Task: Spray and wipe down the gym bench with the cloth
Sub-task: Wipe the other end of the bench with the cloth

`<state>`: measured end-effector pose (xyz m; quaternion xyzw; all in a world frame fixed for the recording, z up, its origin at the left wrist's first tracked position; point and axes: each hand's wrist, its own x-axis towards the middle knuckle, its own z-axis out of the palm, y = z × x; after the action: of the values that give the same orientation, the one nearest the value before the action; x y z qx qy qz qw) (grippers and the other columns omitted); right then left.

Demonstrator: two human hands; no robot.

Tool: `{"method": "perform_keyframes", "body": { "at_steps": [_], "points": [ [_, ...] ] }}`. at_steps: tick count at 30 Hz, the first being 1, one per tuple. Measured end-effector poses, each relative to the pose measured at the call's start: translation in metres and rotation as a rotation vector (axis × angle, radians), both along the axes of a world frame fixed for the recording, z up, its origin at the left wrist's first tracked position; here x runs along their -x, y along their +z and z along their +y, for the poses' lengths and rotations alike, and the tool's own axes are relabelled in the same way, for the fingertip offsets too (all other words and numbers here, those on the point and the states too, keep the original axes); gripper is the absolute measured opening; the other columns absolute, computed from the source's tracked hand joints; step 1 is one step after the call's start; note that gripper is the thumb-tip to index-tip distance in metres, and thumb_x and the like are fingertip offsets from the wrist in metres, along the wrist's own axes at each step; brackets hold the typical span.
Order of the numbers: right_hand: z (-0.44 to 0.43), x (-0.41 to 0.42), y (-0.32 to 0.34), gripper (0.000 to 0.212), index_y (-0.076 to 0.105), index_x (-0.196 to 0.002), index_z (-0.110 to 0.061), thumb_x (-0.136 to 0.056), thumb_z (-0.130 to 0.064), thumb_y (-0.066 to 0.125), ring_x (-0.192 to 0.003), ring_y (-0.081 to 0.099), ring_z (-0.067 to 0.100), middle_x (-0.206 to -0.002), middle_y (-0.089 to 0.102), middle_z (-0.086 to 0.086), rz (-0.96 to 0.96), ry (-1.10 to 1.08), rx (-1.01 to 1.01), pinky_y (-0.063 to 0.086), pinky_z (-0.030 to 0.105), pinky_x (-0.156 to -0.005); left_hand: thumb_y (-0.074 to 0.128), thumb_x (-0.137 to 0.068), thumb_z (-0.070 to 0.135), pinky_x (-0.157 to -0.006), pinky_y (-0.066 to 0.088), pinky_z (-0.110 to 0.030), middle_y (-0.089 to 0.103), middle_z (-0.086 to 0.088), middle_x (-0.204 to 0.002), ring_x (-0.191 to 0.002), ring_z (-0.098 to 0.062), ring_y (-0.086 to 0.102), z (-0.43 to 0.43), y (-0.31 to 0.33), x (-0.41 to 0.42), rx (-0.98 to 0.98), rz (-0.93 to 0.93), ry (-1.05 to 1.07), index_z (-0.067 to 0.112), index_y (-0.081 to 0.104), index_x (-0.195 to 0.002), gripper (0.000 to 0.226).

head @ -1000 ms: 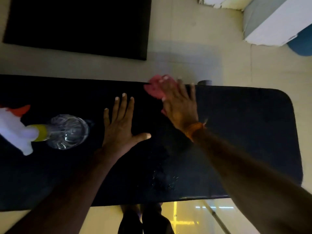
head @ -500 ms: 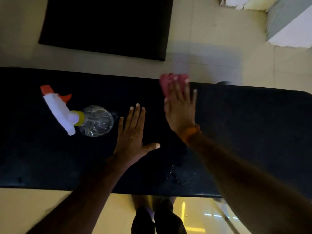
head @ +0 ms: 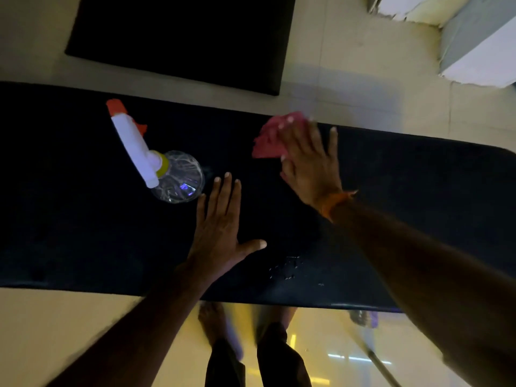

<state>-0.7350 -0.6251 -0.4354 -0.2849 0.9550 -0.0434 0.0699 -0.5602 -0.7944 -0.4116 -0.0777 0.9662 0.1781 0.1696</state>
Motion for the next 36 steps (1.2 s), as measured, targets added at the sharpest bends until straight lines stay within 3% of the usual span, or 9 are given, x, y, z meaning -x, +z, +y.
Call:
{"method": "perform_keyframes", "body": {
  "at_steps": [4, 8, 10, 15, 20, 23, 26, 31, 36],
  "points": [
    [-0.044, 0.009, 0.006, 0.063, 0.010, -0.166, -0.016, -0.109, -0.038, 0.026, -0.161, -0.002, 0.032, -0.175, 0.003, 0.005, -0.086, -0.250, 0.102, 0.006, 0.060, -0.128, 0.065, -0.073, 0.080, -0.126, -0.003, -0.047, -0.015, -0.007, -0.172, -0.159, -0.024, -0.014, -0.007, 0.002, 0.000, -0.004, -0.003, -0.032, 0.010, -0.002, -0.164, 0.134],
    [-0.033, -0.058, 0.004, 0.062, 0.010, -0.166, -0.020, -0.110, -0.038, 0.028, -0.161, -0.002, 0.024, -0.174, 0.004, 0.001, -0.128, 0.056, 0.090, 0.005, 0.056, -0.129, 0.067, -0.075, 0.077, -0.126, -0.004, -0.044, -0.017, -0.008, -0.171, -0.159, -0.023, -0.016, -0.009, 0.005, -0.003, -0.029, 0.007, -0.039, 0.010, -0.004, -0.164, 0.132],
    [-0.023, -0.044, 0.003, 0.063, 0.011, -0.166, -0.021, -0.108, -0.037, 0.031, -0.161, 0.000, 0.021, -0.174, 0.006, 0.000, -0.079, 0.105, 0.043, 0.005, 0.057, -0.129, 0.066, -0.076, 0.077, -0.127, -0.003, -0.044, -0.019, -0.007, -0.171, -0.158, -0.022, -0.017, -0.012, 0.004, -0.004, -0.037, 0.010, -0.050, 0.011, -0.006, -0.164, 0.132],
    [-0.071, -0.007, 0.005, 0.062, 0.011, -0.166, -0.020, -0.108, -0.036, 0.029, -0.161, 0.002, 0.030, -0.174, 0.008, 0.004, -0.068, -0.280, 0.101, 0.004, 0.057, -0.129, 0.063, -0.077, 0.078, -0.127, -0.002, -0.043, -0.013, -0.009, -0.172, -0.159, -0.024, -0.013, -0.019, 0.000, -0.013, -0.024, 0.049, -0.078, 0.009, -0.002, -0.164, 0.128],
    [-0.027, -0.079, 0.002, 0.061, 0.014, -0.165, -0.024, -0.108, -0.036, 0.032, -0.161, -0.001, 0.023, -0.174, 0.007, -0.001, -0.088, 0.124, 0.086, 0.005, 0.055, -0.130, 0.061, -0.078, 0.079, -0.129, 0.005, -0.049, -0.012, -0.008, -0.172, -0.159, -0.024, -0.012, -0.032, 0.004, -0.040, -0.032, 0.022, -0.119, 0.010, -0.002, -0.164, 0.127],
    [-0.020, -0.064, 0.005, 0.062, 0.011, -0.165, -0.025, -0.108, -0.034, 0.034, -0.161, -0.002, 0.021, -0.174, 0.005, -0.003, -0.075, -0.100, 0.034, 0.008, 0.059, -0.128, 0.058, -0.076, 0.081, -0.129, 0.007, -0.051, -0.008, -0.008, -0.173, -0.160, -0.025, -0.006, -0.048, 0.004, -0.058, 0.007, 0.030, -0.137, 0.009, 0.002, -0.164, 0.127],
    [-0.053, -0.101, 0.007, 0.061, 0.012, -0.165, -0.025, -0.109, -0.036, 0.030, -0.161, -0.004, 0.026, -0.174, 0.004, 0.000, -0.119, -0.334, 0.147, 0.003, 0.057, -0.129, 0.044, -0.078, 0.083, -0.127, 0.010, -0.052, 0.001, -0.009, -0.173, -0.160, -0.027, 0.002, -0.061, 0.003, -0.069, 0.013, 0.064, -0.148, 0.008, 0.011, -0.164, 0.119],
    [-0.021, -0.174, 0.000, 0.063, 0.019, -0.165, -0.025, -0.107, -0.037, 0.038, -0.161, 0.004, 0.025, -0.174, 0.010, -0.003, -0.052, 0.020, 0.089, 0.014, 0.062, -0.126, 0.061, -0.082, 0.074, -0.126, 0.009, -0.054, 0.004, -0.009, -0.173, -0.160, -0.029, 0.003, -0.068, 0.003, -0.078, -0.014, 0.075, -0.131, 0.009, 0.013, -0.164, 0.115],
    [-0.060, -0.172, 0.000, 0.059, 0.019, -0.165, -0.027, -0.109, -0.040, 0.033, -0.161, 0.003, 0.028, -0.174, 0.012, -0.001, -0.048, -0.400, 0.126, 0.009, 0.061, -0.127, 0.054, -0.084, 0.077, -0.127, 0.006, -0.052, -0.003, -0.007, -0.173, -0.160, -0.023, -0.004, -0.076, 0.002, -0.079, 0.013, 0.048, -0.166, 0.012, 0.004, -0.165, 0.115]
  ]
}}
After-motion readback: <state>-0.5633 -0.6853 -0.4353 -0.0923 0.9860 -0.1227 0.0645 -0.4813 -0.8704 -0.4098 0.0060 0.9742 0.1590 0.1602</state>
